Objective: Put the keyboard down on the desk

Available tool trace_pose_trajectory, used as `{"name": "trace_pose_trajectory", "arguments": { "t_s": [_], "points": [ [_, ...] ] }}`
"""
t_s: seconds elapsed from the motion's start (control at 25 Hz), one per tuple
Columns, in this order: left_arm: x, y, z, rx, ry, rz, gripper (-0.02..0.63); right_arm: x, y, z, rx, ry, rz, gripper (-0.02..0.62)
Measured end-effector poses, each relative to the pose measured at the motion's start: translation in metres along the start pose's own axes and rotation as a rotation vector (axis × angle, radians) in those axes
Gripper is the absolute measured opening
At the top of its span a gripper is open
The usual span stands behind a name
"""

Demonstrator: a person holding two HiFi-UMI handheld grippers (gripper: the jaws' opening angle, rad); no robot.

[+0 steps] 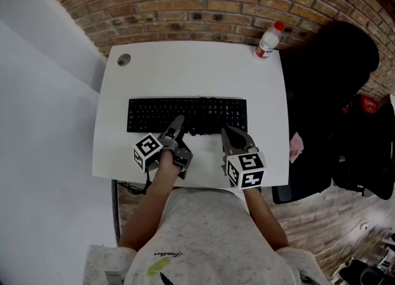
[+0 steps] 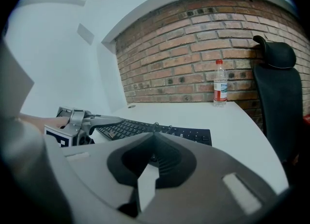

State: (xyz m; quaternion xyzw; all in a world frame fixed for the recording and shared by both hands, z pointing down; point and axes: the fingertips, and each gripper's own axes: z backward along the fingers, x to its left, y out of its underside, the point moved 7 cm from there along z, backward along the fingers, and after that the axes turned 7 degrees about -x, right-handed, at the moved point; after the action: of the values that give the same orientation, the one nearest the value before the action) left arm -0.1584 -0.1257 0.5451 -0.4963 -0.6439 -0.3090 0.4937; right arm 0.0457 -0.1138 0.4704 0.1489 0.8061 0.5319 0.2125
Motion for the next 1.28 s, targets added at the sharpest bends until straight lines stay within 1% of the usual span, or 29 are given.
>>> {"name": "trace_pose_trajectory", "arguments": {
  "t_s": [0.16, 0.28, 0.4, 0.52, 0.6, 0.68, 0.88, 1.12, 1.28],
  "points": [
    [-0.001, 0.006, 0.012, -0.009, 0.009, -0.021, 0.334, 0.0, -0.004, 0.007, -0.001, -0.021, -0.011, 0.011],
    [-0.005, 0.009, 0.019, -0.016, 0.029, -0.052, 0.331, 0.002, -0.009, 0.012, -0.005, -0.047, 0.016, 0.011],
    [-0.006, 0.01, 0.031, -0.044, 0.063, -0.069, 0.257, 0.003, -0.01, 0.019, -0.004, -0.054, 0.044, 0.011],
    [-0.007, 0.011, 0.042, -0.059, 0.083, -0.102, 0.227, 0.004, -0.012, 0.027, -0.007, -0.063, 0.055, 0.011],
    [-0.01, 0.013, 0.05, -0.069, 0.096, -0.151, 0.207, 0.006, -0.013, 0.033, -0.015, -0.072, 0.061, 0.009],
    [-0.014, 0.015, 0.059, -0.076, 0.105, -0.223, 0.19, 0.007, -0.014, 0.039, -0.025, -0.075, 0.062, 0.009],
    [-0.028, 0.024, 0.077, -0.073, 0.114, -0.455, 0.17, 0.012, -0.021, 0.055, -0.056, -0.087, 0.069, 0.009],
    [-0.049, 0.041, 0.097, -0.08, 0.136, -0.761, 0.124, 0.021, -0.023, 0.072, -0.081, -0.112, 0.076, 0.009],
    [-0.06, 0.057, 0.107, -0.066, 0.15, -0.983, 0.087, 0.025, -0.024, 0.085, -0.102, -0.123, 0.082, 0.009]
  ]
}}
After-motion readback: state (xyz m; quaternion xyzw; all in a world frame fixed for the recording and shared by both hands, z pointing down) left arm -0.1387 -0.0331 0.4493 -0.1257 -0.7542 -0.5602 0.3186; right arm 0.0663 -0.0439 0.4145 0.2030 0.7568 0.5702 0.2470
